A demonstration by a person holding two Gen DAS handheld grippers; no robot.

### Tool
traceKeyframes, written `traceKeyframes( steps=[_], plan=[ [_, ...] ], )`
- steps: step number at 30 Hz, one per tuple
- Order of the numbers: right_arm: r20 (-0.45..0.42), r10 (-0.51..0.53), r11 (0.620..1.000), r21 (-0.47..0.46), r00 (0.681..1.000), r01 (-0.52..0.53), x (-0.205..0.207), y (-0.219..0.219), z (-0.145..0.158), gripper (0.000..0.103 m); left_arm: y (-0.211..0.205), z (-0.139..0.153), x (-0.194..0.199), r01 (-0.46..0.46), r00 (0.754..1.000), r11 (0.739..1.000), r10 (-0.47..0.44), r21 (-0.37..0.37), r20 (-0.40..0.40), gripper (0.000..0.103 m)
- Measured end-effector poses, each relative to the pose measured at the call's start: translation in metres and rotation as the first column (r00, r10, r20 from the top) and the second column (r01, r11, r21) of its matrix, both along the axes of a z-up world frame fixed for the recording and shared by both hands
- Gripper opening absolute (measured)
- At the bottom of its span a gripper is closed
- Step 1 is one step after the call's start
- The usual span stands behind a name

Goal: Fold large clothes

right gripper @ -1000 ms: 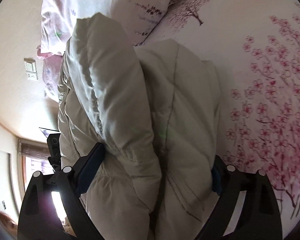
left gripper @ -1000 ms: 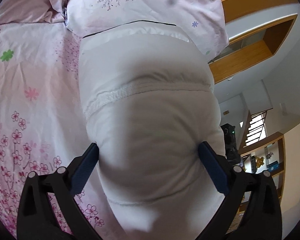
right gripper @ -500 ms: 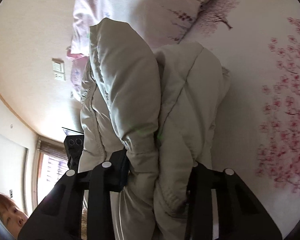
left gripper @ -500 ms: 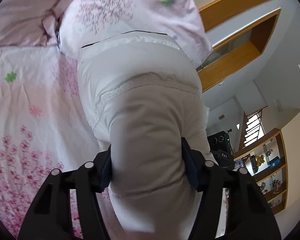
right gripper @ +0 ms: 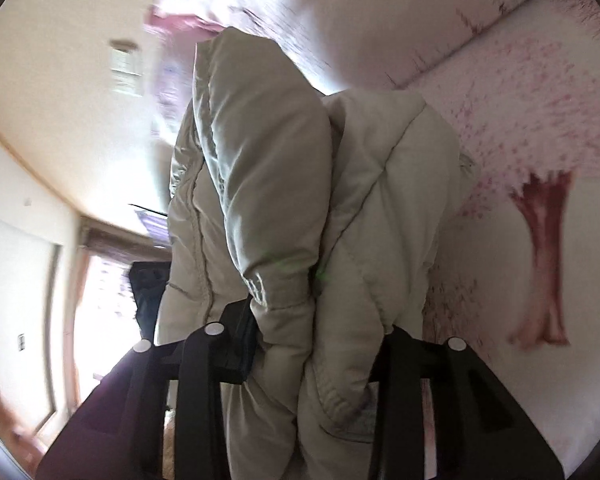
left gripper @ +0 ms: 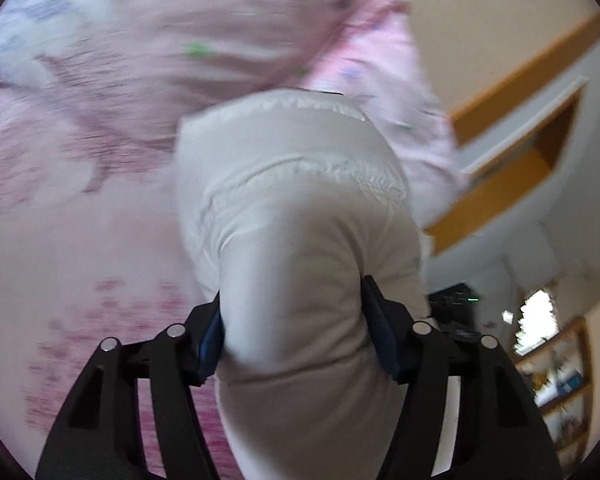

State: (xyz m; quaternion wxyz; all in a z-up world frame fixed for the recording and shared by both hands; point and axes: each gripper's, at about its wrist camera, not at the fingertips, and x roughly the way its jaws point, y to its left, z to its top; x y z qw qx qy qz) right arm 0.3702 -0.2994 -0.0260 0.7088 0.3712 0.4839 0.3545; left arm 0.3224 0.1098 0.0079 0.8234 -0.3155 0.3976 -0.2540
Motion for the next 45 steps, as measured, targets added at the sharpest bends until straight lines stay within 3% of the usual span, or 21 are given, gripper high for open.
traceKeyframes(
  steps=[1,3,6,9,11,14,16,18,19,20,22,26,31,33,35,37,40,43,45],
  plan=[
    [-0.010,-0.013,1.000,-0.020,1.000,0.013,0.004,0.005,-0.003,0.057,0.005,-0.009,0.003,-0.021,0.999,1.000,0.022,0.018,-0.026,0.070],
    [-0.030,-0.047,0.997,-0.069,0.998,0.045,0.011,0.015,-0.011,0.069,0.011,-0.015,0.003,-0.045,0.999,0.999,0.045,0.031,-0.028,0.081],
    [-0.008,-0.084,0.981,-0.176,0.996,0.081,0.004,0.014,-0.002,0.071,0.004,-0.009,0.001,-0.047,0.999,0.994,0.049,0.099,-0.015,0.088],
    [0.145,-0.174,0.918,-0.335,0.974,0.214,-0.022,0.002,0.038,0.069,-0.003,0.000,-0.004,-0.057,0.998,0.979,0.054,0.196,0.018,0.090],
    [0.285,-0.227,0.866,-0.378,0.931,0.327,-0.043,-0.001,0.065,0.067,-0.008,0.002,0.000,-0.057,0.998,0.973,0.053,0.224,0.025,0.090],
    [0.428,-0.178,0.837,-0.408,0.886,0.365,-0.075,0.013,0.094,0.052,-0.014,0.004,0.002,-0.056,0.998,0.967,0.049,0.250,0.033,0.090],
    [0.459,-0.098,0.837,-0.443,0.883,0.323,-0.091,0.037,0.100,0.041,-0.016,0.005,0.001,-0.063,0.998,0.962,0.055,0.266,0.039,0.090],
    [0.457,-0.007,0.824,-0.501,0.889,0.264,-0.099,0.060,0.093,0.038,-0.019,0.009,-0.001,-0.077,0.997,0.953,0.064,0.293,0.052,0.090],
    [0.446,0.028,0.807,-0.538,0.895,0.243,-0.106,0.068,0.087,0.038,-0.021,0.012,-0.003,-0.086,0.996,0.946,0.069,0.312,0.064,0.090],
    [0.424,0.050,0.767,-0.597,0.904,0.237,-0.102,0.078,0.073,0.038,-0.022,0.016,-0.006,-0.096,0.994,0.938,0.073,0.333,0.079,0.090],
    [0.378,0.058,0.737,-0.641,0.924,0.216,-0.102,0.082,0.055,0.038,-0.023,0.028,-0.017,-0.116,0.989,0.924,0.074,0.365,0.127,0.089],
    [0.329,0.009,0.758,-0.618,0.944,0.208,-0.090,0.069,0.029,0.038,-0.030,0.058,-0.050,-0.153,0.967,0.900,0.053,0.407,0.248,0.088],
    [0.330,0.014,0.703,-0.675,0.944,0.225,-0.095,0.075,0.024,0.038,-0.071,0.074,-0.087,-0.094,0.945,0.855,-0.085,0.509,0.317,0.088],
    [0.325,0.013,0.693,-0.685,0.946,0.226,-0.094,0.078,0.023,0.038,-0.091,0.069,-0.096,-0.066,0.939,0.812,-0.146,0.579,0.312,0.088],
    [0.319,0.007,0.699,-0.679,0.948,0.224,-0.093,0.077,0.025,0.038,-0.112,0.058,-0.100,-0.049,0.936,0.743,-0.199,0.668,0.290,0.088],
    [0.314,-0.002,0.707,-0.670,0.949,0.224,-0.093,0.074,0.022,0.038,-0.123,0.046,-0.098,-0.011,0.943,0.708,-0.228,0.706,0.243,0.088],
    [0.296,-0.013,0.705,-0.675,0.955,0.219,-0.099,0.077,0.038,0.038,-0.127,0.032,-0.087,0.015,0.961,0.690,-0.210,0.724,0.181,0.091],
    [0.366,-0.071,0.768,-0.573,0.928,0.285,-0.093,0.062,0.073,0.038,-0.120,0.027,-0.082,0.042,0.969,0.712,-0.199,0.701,0.144,0.092],
    [0.396,-0.094,0.764,-0.560,0.914,0.321,-0.083,0.059,0.084,0.038,-0.120,0.026,-0.081,0.046,0.970,0.706,-0.201,0.706,0.139,0.092]
  ],
)
